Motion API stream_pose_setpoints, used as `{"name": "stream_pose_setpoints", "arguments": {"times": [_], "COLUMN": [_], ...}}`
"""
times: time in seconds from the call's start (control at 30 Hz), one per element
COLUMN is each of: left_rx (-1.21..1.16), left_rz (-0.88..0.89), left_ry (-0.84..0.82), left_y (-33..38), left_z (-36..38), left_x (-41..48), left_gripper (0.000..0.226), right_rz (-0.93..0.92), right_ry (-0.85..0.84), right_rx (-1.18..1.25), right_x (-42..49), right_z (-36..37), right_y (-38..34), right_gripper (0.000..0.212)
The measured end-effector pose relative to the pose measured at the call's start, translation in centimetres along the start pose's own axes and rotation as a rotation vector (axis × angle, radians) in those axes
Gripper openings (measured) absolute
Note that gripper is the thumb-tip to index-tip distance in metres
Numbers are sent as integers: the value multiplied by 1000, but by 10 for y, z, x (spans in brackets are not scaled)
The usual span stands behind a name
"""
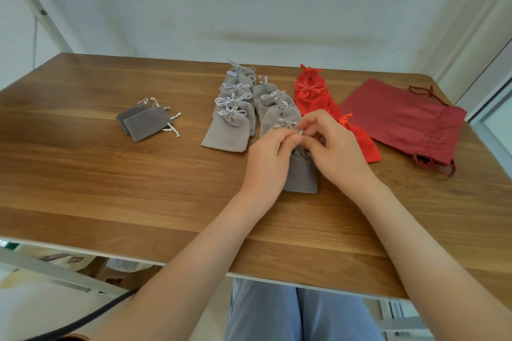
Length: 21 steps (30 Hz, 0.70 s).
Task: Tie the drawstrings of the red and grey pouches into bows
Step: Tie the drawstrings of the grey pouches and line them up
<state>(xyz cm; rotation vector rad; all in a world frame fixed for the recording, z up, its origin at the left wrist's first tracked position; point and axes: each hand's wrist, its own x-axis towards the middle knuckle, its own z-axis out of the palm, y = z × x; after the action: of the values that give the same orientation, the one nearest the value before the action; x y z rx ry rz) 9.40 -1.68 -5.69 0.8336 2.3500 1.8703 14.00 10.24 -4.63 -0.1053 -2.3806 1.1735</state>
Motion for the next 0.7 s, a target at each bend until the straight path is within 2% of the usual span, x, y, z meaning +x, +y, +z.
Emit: {"name": "stream_pose_setpoints", "arguments": {"times": [0.13, 0.27, 0.47, 0.6, 0.7], "left_rx": [-37, -50, -81, -82, -5], "left_rz": [-69, -84, -94, -48, 80], "left_ry": [18, 43, 83, 94, 134], "left_y": [2, 4, 2, 1, 0], "left_z": [-1, -2, -2, -1, 1], "left_x": [-1, -1, 2, 2, 1], "left_gripper": [8, 23, 20, 18, 15], "right_rz": [-35, -42, -76, 45, 172], "right_ry": [5, 27, 68, 85, 70], "right_rx": [-46, -42, -56, 22, 121], "right_x": [-1, 0, 1, 3, 4], "right_z": [3, 3, 4, 3, 4], "right_y": [1, 0, -3, -5, -6], "right_gripper": [26, 14, 8, 14, 15]}}
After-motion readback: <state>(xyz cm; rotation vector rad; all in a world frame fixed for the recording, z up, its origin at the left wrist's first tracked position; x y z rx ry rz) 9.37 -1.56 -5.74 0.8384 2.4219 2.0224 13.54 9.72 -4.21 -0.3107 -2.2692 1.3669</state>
